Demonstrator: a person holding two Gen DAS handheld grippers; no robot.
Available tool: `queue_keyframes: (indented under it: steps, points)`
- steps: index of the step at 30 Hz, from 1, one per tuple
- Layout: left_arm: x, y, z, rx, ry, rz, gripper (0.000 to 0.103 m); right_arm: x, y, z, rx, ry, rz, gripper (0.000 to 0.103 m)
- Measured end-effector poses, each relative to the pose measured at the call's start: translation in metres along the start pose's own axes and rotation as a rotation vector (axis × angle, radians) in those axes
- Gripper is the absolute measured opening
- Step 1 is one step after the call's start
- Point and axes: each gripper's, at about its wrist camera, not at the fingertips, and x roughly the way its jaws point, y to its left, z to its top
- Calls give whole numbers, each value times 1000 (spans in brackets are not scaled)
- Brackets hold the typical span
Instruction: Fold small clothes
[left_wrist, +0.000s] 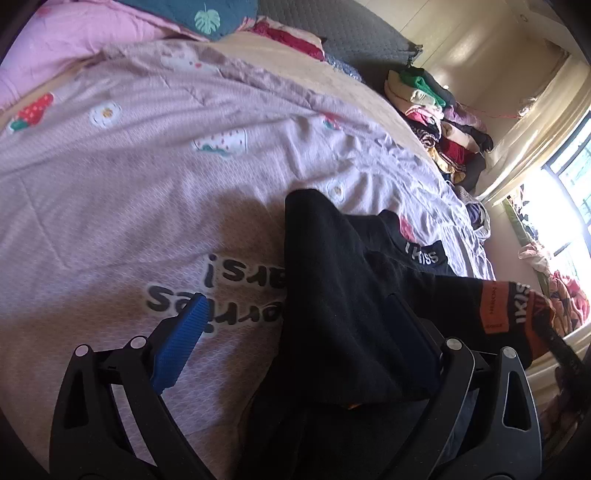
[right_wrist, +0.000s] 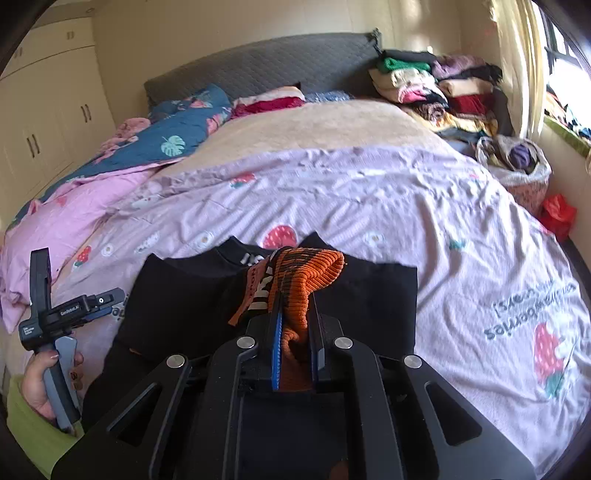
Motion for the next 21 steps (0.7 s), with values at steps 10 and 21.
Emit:
queue_keyframes:
  steps: [10,21]
  points:
    - [32,-1,-3,3,50,-61,6,19,-9,-10,39,34,-21,10]
    - [20,1,-2,25,18,-41,5,55,-17,-23,46,109,-68,10]
